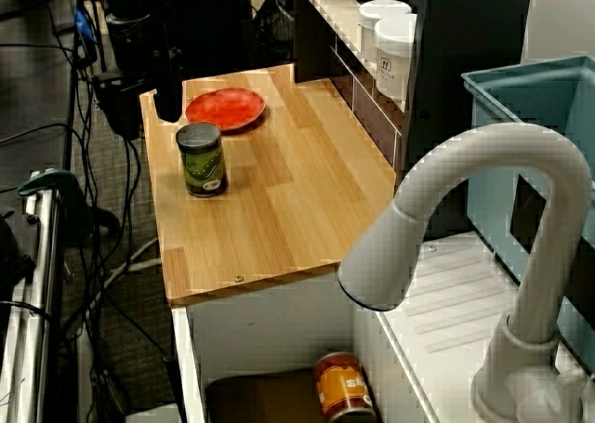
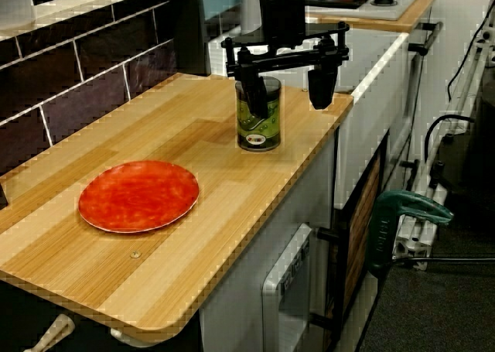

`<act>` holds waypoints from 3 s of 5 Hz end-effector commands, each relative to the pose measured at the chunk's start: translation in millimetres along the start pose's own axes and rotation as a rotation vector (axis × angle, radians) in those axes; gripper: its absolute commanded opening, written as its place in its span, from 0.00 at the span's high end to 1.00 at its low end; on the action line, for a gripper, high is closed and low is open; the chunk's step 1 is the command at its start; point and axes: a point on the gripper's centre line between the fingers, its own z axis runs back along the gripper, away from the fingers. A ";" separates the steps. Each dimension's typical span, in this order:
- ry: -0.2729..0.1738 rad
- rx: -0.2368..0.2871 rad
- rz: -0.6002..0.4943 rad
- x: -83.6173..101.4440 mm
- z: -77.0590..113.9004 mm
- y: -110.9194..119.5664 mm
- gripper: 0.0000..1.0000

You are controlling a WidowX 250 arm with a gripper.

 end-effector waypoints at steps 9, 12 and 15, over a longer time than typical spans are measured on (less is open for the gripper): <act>-0.007 -0.097 -0.013 107.5 -27.7 -12.4 0.00; -0.048 -0.062 0.015 88.9 6.0 -6.6 0.00; -0.055 -0.051 0.027 102.3 32.1 -18.6 0.00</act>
